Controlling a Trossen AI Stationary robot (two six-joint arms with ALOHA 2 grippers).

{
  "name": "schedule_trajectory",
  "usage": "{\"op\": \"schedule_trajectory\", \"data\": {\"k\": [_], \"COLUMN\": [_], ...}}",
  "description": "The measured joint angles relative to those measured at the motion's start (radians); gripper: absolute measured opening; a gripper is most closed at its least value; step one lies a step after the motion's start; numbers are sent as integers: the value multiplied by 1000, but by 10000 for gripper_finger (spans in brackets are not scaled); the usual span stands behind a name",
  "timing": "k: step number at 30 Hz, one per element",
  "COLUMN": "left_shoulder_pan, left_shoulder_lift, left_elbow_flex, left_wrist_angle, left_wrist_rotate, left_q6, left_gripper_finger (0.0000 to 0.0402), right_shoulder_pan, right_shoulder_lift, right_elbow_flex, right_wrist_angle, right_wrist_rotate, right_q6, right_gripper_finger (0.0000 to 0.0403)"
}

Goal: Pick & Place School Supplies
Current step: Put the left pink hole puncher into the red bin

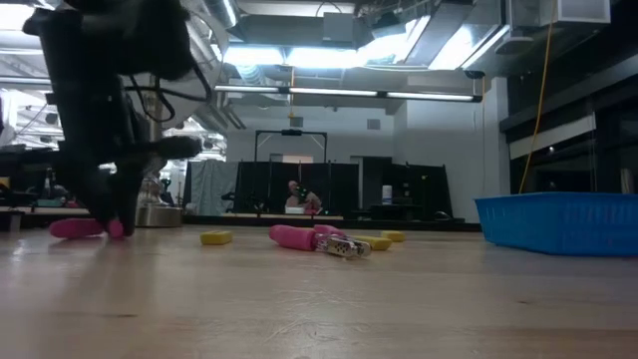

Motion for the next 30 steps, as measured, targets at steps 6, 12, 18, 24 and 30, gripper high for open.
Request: {"op": "schedule_trajectory", "data": {"k": [6,12,18,24,30], "left_shoulder_pan": [-116,-226,-217,-137,-106], "left_shoulder_lift": [-14,-72,-106,-109,-108], "left_elbow_flex": [49,88,88,89,88], "left_wrist_angle": [151,497,1104,1508,1561], "left_wrist_rotate": [-58,-227,-210,17,116], "left_q6": [163,540,1012,1270,1277], "left_gripper_finger": [28,28,28,28,28], "right_shoulder_pan": [0,-16,-84,-201,-273], "right_shoulder_lift": [-8,-31,-61,-77,-77], "right_elbow_flex": [0,0,0,-1,-1], "right_wrist_angle": [0,6,53,185,386], "right_wrist_rotate": [13,-86,-181,-386,-430], "right_q6": [-4,-156,-394,-513,-605], "right_gripper_finger": [185,185,185,185,185]}}
